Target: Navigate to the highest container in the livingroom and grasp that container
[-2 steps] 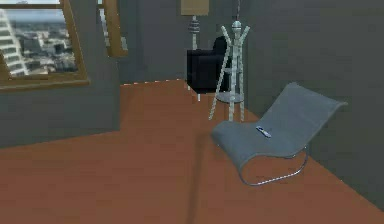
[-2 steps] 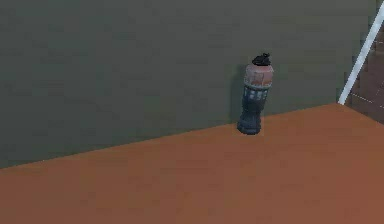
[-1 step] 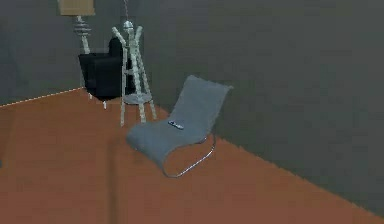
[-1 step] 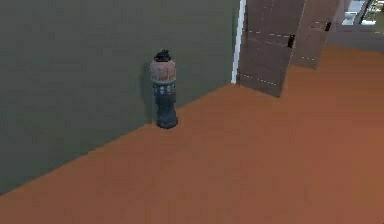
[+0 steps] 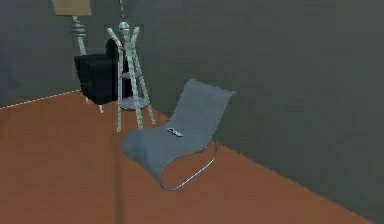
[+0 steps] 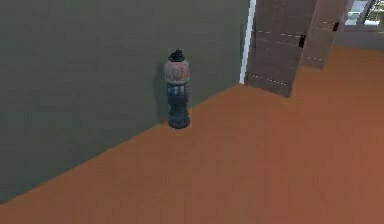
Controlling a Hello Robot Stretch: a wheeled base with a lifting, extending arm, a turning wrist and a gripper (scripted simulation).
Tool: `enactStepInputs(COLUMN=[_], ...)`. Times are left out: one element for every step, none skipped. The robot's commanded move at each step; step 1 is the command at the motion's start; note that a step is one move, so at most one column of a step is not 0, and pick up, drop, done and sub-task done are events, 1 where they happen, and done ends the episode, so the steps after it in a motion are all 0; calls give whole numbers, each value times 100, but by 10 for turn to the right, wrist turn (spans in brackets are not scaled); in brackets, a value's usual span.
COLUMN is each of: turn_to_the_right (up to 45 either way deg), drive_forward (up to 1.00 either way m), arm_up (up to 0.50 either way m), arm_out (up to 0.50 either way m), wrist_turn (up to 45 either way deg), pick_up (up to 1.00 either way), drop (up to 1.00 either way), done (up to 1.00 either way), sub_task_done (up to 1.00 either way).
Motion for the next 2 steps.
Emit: enactStepInputs(turn_to_the_right=[-450,-330], drive_forward=[0,0], arm_up=[0,0], arm_out=[0,0], wrist_turn=[0,0], pick_up=[0,0], drop=[0,0], done=[0,0], sub_task_done=[0,0])
